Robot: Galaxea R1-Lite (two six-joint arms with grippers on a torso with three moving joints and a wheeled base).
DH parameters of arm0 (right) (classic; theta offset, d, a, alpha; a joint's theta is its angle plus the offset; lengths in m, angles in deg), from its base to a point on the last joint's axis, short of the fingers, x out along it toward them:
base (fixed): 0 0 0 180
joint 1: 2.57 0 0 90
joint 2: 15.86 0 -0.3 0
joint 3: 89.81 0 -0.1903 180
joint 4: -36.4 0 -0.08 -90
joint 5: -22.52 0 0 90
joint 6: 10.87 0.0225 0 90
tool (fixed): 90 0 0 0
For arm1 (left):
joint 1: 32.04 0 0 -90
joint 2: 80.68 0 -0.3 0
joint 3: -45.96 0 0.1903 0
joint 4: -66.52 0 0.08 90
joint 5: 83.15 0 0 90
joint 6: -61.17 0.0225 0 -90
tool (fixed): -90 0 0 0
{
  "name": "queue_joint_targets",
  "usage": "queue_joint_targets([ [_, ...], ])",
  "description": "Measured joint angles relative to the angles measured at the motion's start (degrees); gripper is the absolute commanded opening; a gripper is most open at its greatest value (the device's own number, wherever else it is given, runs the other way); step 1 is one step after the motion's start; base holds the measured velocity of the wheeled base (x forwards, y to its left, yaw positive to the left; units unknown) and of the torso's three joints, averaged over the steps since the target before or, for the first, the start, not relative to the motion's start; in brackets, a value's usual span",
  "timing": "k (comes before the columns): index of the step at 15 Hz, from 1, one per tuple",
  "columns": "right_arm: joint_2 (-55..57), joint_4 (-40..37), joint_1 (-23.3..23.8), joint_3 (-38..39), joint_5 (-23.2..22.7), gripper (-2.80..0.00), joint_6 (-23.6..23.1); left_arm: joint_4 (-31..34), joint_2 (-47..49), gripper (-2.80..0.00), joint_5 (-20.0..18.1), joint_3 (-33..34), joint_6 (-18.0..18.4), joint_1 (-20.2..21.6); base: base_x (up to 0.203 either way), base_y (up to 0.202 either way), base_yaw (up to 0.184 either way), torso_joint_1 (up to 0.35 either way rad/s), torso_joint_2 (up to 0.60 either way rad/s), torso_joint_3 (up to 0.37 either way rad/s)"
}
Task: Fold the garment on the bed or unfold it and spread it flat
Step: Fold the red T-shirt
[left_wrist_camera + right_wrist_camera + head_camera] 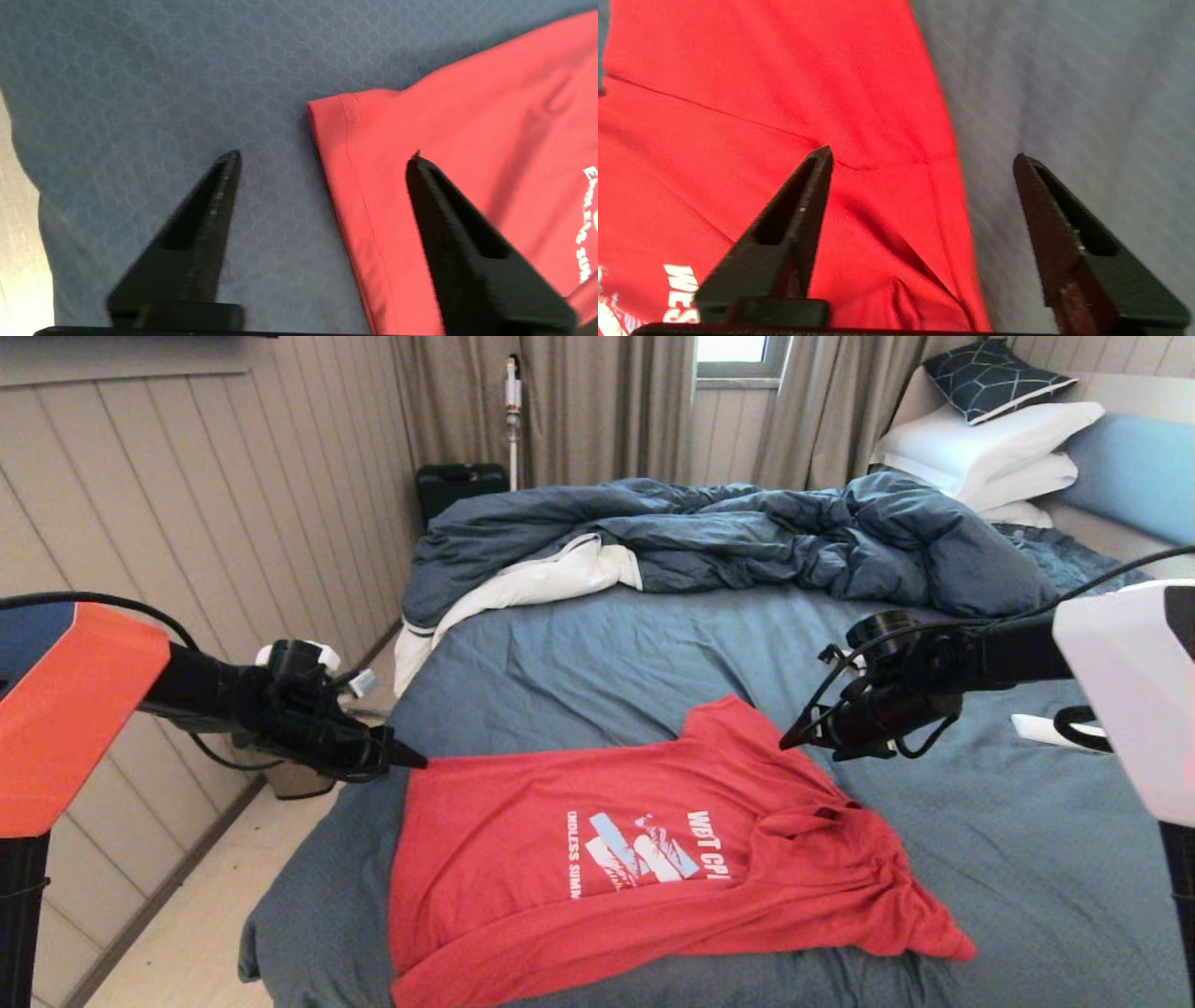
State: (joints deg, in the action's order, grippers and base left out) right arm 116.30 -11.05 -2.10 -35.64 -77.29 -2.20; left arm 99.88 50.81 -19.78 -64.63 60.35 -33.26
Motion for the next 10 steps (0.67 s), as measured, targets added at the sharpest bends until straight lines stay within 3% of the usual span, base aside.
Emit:
queue_joint_targets([
  [10,4.0,0.0,-1.3,-3.0,0.1,0.0,1.2,-2.1,3.9,0.0,0.2,-2.8,-1.3,-0.8,0.0,0.0,0.0,0.0,0.0,0.0],
])
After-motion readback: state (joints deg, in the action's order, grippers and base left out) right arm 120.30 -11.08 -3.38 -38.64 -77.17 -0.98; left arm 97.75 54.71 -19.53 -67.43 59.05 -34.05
